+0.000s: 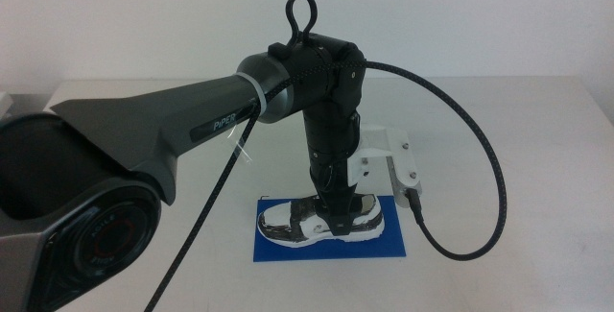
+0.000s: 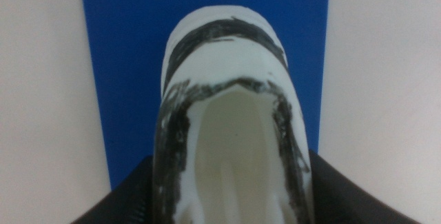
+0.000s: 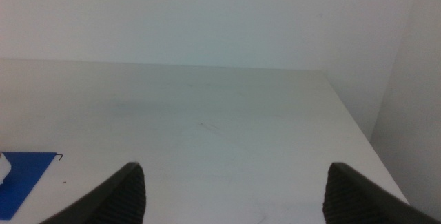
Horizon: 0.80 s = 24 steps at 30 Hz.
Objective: Use one arm to grab the shoe from the table and place it on the mat.
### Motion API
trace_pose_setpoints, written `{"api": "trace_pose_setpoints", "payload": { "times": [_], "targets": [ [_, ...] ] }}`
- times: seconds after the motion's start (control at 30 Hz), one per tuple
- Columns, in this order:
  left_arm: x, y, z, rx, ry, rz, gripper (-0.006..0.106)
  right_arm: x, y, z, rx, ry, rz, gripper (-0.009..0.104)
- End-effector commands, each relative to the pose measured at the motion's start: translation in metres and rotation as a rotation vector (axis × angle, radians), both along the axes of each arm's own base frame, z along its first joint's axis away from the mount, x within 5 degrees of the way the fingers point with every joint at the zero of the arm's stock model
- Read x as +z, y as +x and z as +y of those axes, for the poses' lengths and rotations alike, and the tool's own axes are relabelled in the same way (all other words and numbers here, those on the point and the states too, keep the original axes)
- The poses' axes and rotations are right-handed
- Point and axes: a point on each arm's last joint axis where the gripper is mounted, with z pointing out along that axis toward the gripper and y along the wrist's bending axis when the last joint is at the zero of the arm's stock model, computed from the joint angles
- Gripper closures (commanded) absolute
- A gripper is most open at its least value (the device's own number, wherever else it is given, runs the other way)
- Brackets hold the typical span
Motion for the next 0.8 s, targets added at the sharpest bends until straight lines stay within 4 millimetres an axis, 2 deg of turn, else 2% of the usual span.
{"api": "trace_pose_setpoints", "payload": {
  "times": [0.0,0.13,0.27,0.3,0.33,0.43,0.6,0.77],
  "targets": [
    [0.036,-0.009,0.004,-0.011,-0.019,0.005,0.099,0.012,-0.002,0.000,0.000,-0.024,-0.108,0.029],
    [0.036,-0.008,0.003,-0.044,-0.029,-0.008,0.097,0.012,-0.002,0.000,0.000,-0.024,-0.108,0.029],
    [0.036,-0.008,0.003,-0.044,-0.032,-0.007,0.089,0.012,-0.002,0.000,0.000,-0.024,-0.108,0.029],
    [0.036,-0.008,0.003,-0.044,-0.031,-0.007,0.059,0.012,-0.002,0.000,0.000,-0.024,-0.108,0.029],
    [0.036,-0.008,0.004,-0.043,-0.027,-0.006,0.036,0.012,-0.002,0.000,0.000,-0.024,-0.108,0.029],
    [0.036,-0.010,0.005,-0.034,-0.017,0.009,0.022,0.012,-0.002,0.000,0.000,-0.024,-0.108,0.029],
    [0.048,-0.010,0.009,0.007,-0.008,-0.021,0.008,0.012,-0.002,0.000,0.000,-0.024,-0.108,0.029],
    [0.076,-0.016,0.016,0.022,-0.032,-0.082,0.008,0.012,-0.002,0.000,0.000,-0.024,-0.108,0.029]
  ]
}}
